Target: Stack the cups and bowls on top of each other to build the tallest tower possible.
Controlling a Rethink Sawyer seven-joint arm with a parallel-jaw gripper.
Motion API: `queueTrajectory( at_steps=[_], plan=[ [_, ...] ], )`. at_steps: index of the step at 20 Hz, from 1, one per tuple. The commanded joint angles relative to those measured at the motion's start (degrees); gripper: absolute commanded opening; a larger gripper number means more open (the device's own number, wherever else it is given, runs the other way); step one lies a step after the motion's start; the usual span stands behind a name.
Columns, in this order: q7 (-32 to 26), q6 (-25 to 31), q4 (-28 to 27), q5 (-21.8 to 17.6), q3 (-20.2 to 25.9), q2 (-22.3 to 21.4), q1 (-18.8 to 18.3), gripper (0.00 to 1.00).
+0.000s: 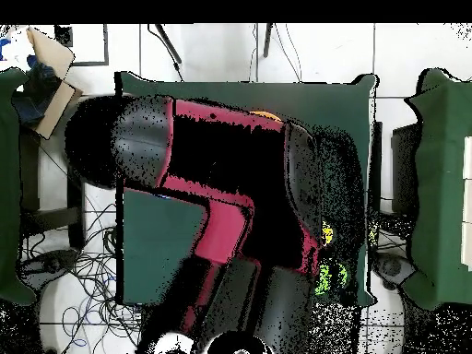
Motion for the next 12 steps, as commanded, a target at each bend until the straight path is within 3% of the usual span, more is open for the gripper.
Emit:
queueTrajectory(
  at_steps=[1, 7, 12],
  plan=[
    [-21.15, -8.58, 13.06, -8.91, 8.1, -0.42, -4.99, 1.0],
    [-23.14, -16.34, 16.14, -12.46, 11.4, 0.0, -9.73, 1.0],
    [-24.97, -19.4, 17.43, -13.52, 14.71, 0.0, -13.56, 1.0]
  ],
)
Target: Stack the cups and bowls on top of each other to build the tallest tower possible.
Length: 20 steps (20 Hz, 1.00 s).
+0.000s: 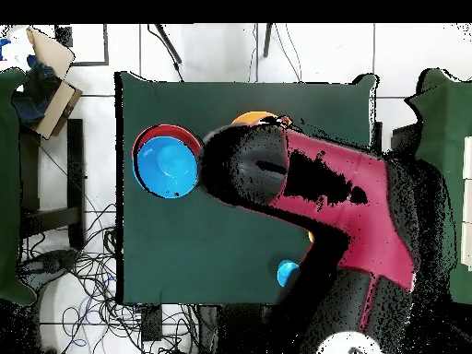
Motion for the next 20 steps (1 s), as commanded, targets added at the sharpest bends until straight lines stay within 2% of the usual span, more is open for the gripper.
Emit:
queueTrajectory(
  at_steps=[1, 12, 17, 20],
  plan=[
    [-16.95, -4.84, 9.56, -5.88, 10.85, 2.32, -3.77, 1.0],
    [-16.51, -9.91, 11.73, -8.41, 16.11, 3.98, -9.05, 1.0],
    [-15.31, -16.99, 14.35, -10.45, 19.24, 5.87, -12.03, 1.0],
    [-13.46, -19.84, 15.07, -11.83, 20.0, 6.87, -12.58, 1.0]
  ],
)
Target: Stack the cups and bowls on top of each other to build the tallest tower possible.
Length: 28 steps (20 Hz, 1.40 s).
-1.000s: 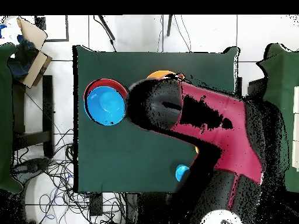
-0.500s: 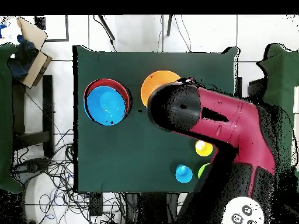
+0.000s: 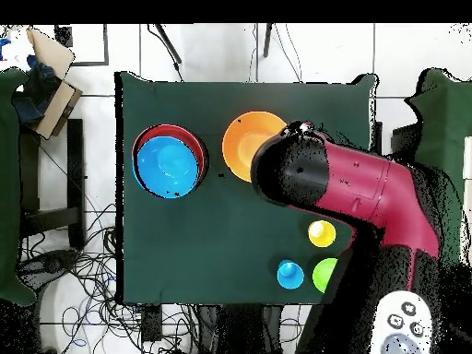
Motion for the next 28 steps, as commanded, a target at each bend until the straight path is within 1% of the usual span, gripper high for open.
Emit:
queueTrajectory(
  at_steps=[1, 13, 22, 28],
  plan=[
    [-9.86, -7.25, 9.02, -6.56, 9.51, 6.13, -2.0, 1.0],
    [-8.69, -8.76, 9.83, -9.65, 12.44, 6.86, -4.47, 1.0],
    [-8.69, -7.0, 10.2, -10.65, 13.97, 5.57, -5.73, 1.0],
    [-8.22, -7.04, 10.51, -11.53, 15.04, 5.46, -6.48, 1.0]
  ],
)
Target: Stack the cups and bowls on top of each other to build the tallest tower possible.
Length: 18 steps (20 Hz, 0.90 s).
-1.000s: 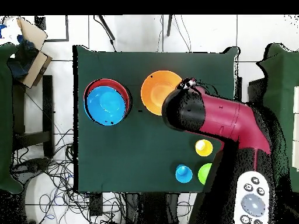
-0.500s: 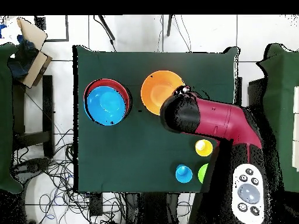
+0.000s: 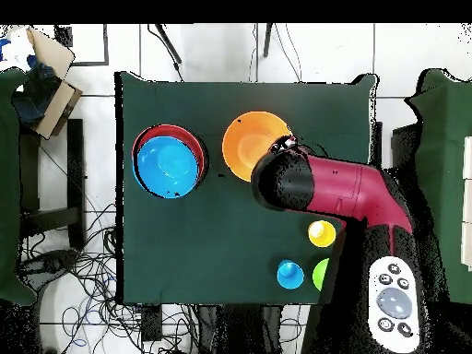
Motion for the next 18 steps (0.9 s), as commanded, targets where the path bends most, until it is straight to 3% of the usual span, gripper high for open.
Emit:
queueTrajectory(
  at_steps=[1, 18],
  plan=[
    [-8.2, 0.02, 4.94, -4.38, 6.47, 2.26, -1.31, 1.0],
    [-8.32, 1.49, 5.38, -4.5, 9.23, 1.63, -3.2, 1.0]
  ],
)
